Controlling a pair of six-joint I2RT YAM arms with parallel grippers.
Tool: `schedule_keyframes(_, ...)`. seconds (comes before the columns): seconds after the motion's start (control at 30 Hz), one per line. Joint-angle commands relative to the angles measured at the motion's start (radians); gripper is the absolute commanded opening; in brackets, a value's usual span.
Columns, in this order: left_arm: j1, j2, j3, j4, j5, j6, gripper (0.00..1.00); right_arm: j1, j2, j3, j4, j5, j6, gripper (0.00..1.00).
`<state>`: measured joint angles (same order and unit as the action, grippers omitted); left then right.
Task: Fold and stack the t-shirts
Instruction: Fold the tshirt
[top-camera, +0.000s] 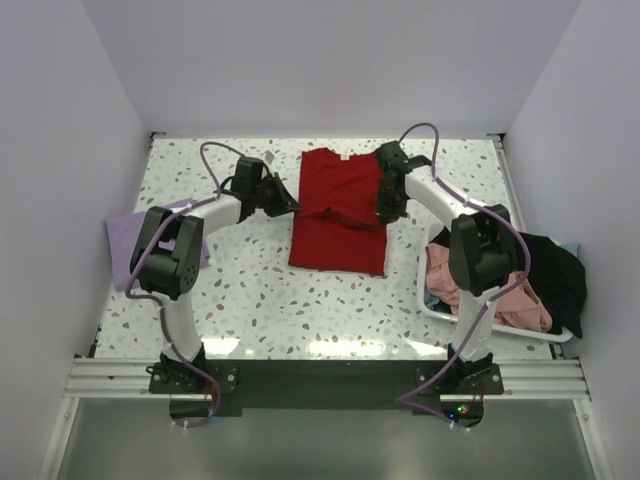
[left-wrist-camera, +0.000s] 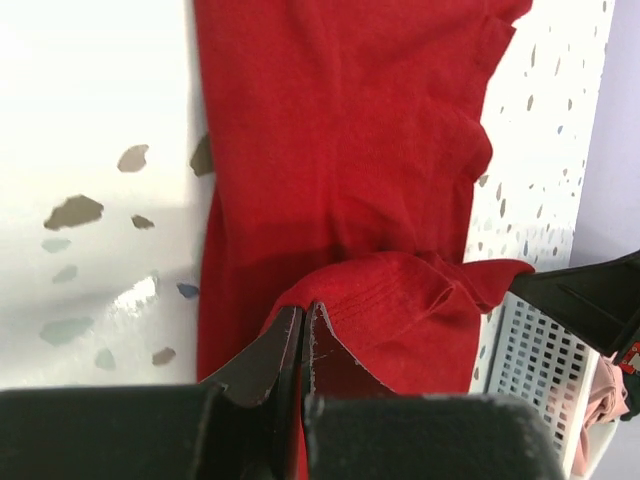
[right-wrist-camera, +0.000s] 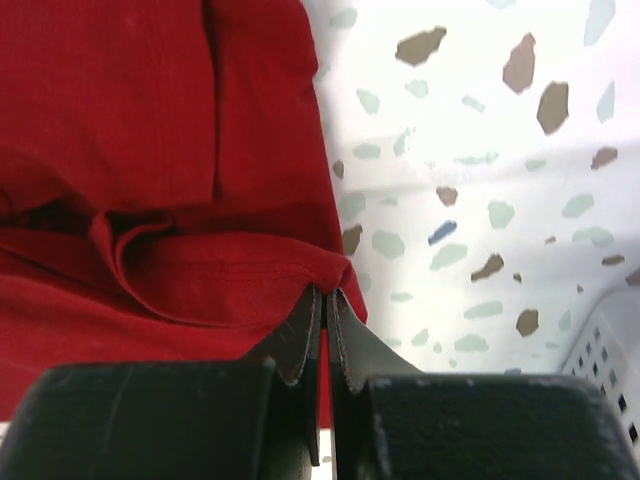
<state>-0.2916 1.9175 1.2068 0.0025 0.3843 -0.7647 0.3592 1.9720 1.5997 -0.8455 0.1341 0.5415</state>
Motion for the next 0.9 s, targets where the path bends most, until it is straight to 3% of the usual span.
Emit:
schedule_keyframes(0.0, 0.022, 0.049, 0.071, 0.068, 0.036, 0.019, 0.0, -0.014, 0.047, 0.081, 0.006, -0.019, -0.029, 0.0)
schedule_keyframes(0.1, 0.028, 0.093, 0.108, 0.059, 0.048, 0.022, 0.02, -0.028, 0.086, 0.114, 0.011, -0.031, -0.034, 0.0)
schedule_keyframes(0.17, 0.034, 0.101, 0.12, 0.042, 0.03, 0.025, 0.19, -0.039, 0.1, 0.134, 0.014, -0.044, -0.034, 0.0)
schedule_keyframes(0.2, 0.035, 0.095, 0.12, 0.039, 0.021, 0.022, 0.37, -0.042, 0.114, 0.144, 0.013, -0.048, -0.034, 0.0)
schedule_keyframes(0.3, 0.046, 0.071, 0.115, 0.024, -0.015, 0.039, 0.56, -0.051, 0.125, 0.207, 0.003, -0.067, -0.032, 0.49)
schedule_keyframes(0.47, 0.049, 0.046, 0.096, -0.001, -0.009, 0.093, 0.6, -0.054, 0.085, 0.232, 0.003, -0.07, -0.028, 0.76)
schedule_keyframes(0.57, 0.049, 0.011, 0.039, -0.033, 0.007, 0.117, 0.61, -0.052, 0.033, 0.197, 0.035, -0.097, -0.017, 0.79)
schedule_keyframes(0.87, 0.026, -0.083, -0.148, -0.07, 0.041, 0.234, 0.6, -0.022, -0.067, -0.027, 0.092, -0.183, 0.028, 0.73)
